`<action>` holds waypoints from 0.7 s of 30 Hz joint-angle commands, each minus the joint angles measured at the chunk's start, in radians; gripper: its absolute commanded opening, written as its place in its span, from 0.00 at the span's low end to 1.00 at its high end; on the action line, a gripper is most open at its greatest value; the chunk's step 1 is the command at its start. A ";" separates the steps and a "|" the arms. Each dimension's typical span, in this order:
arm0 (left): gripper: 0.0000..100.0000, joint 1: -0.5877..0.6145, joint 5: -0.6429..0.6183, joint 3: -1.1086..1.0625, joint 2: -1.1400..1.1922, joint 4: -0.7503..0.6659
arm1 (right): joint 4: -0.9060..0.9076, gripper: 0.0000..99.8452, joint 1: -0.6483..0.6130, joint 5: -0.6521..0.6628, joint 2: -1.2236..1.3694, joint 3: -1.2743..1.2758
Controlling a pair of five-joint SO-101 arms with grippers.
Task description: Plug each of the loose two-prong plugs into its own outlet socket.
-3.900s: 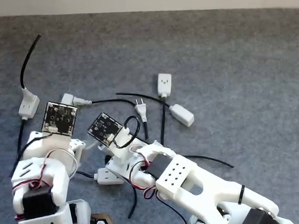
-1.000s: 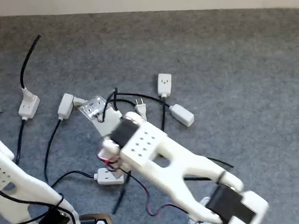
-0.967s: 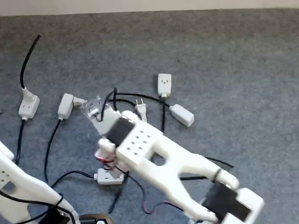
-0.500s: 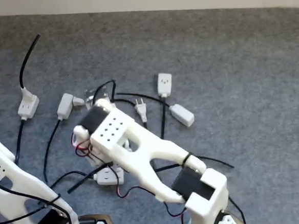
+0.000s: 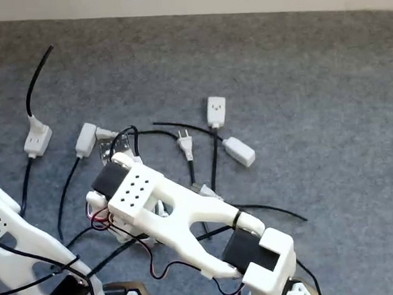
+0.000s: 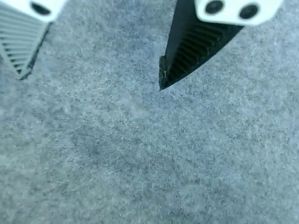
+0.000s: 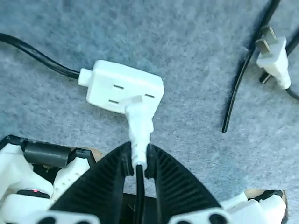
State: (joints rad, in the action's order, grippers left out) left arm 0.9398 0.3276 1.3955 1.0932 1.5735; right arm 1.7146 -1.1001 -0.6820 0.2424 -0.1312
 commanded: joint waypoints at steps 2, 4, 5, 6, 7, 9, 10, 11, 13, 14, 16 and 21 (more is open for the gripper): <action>0.40 -0.004 -0.002 0.048 -0.015 0.011 | 0.048 0.01 0.021 -0.014 -0.019 -0.001; 0.40 -0.004 -0.002 0.048 -0.015 0.011 | 0.047 0.01 0.021 -0.018 -0.019 -0.001; 0.40 -0.002 -0.002 0.048 -0.016 0.011 | 0.047 0.01 0.022 -0.029 -0.019 0.001; 0.40 -0.001 -0.002 0.048 -0.016 0.011 | 0.047 0.01 0.024 -0.035 -0.019 0.001; 0.40 -0.001 -0.002 0.048 -0.016 0.011 | 0.047 0.01 0.030 -0.038 -0.019 0.002; 0.40 0.001 -0.002 0.048 -0.018 0.011 | 0.047 0.01 0.041 -0.041 -0.018 0.002; 0.40 0.001 -0.002 0.048 -0.018 0.011 | 0.047 0.01 0.047 -0.041 -0.018 0.004; 0.40 0.001 -0.002 0.048 -0.018 0.011 | 0.047 0.01 0.053 -0.041 -0.018 0.005; 0.40 -0.001 -0.002 0.048 -0.018 0.011 | 0.047 0.01 0.064 -0.041 -0.018 0.005; 0.40 -0.001 -0.002 0.048 -0.018 0.011 | 0.047 0.01 0.071 -0.041 -0.018 0.005; 0.40 -0.002 -0.002 0.048 -0.018 0.011 | 0.047 0.01 0.079 -0.041 -0.018 0.012; 0.40 0.001 -0.002 0.048 -0.018 0.011 | 0.045 0.01 0.084 -0.041 -0.016 0.054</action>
State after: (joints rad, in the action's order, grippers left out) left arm 0.9398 0.3276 1.3955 1.0932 1.5735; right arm 1.7146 -1.0388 -0.7096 0.2394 -0.0944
